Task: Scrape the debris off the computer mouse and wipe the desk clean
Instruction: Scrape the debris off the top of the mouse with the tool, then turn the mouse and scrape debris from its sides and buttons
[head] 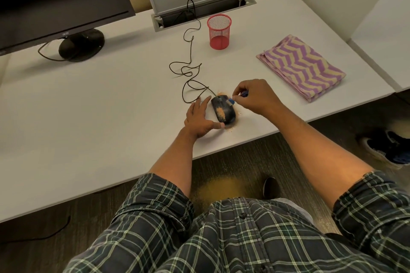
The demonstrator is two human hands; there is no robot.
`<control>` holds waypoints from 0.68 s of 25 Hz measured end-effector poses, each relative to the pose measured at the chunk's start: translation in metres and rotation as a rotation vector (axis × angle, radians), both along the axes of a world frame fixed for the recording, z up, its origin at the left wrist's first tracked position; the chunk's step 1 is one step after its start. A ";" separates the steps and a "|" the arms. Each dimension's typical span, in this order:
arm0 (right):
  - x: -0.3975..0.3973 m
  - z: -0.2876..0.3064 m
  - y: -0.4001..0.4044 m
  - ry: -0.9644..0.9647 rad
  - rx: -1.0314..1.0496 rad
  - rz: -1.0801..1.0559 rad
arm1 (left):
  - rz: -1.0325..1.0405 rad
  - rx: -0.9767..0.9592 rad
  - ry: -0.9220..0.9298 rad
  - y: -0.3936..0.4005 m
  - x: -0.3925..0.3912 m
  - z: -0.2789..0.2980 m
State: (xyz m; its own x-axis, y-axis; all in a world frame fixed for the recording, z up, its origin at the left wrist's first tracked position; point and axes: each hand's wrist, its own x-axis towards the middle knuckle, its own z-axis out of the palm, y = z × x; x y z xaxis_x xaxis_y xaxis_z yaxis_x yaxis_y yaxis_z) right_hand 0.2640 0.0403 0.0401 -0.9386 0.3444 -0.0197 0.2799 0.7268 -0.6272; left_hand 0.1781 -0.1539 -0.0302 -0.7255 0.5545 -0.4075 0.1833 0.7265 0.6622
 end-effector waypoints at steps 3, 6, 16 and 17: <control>0.002 -0.002 -0.005 0.053 0.059 0.046 | 0.095 0.127 -0.008 -0.002 0.003 0.001; 0.000 -0.003 -0.003 0.087 0.133 0.084 | 0.241 0.305 0.013 -0.001 0.009 -0.001; -0.002 -0.001 -0.014 0.378 0.203 0.175 | 0.226 0.542 0.368 0.035 0.028 0.042; -0.002 -0.001 -0.015 0.395 0.194 0.179 | 0.228 0.552 0.379 0.035 0.028 0.043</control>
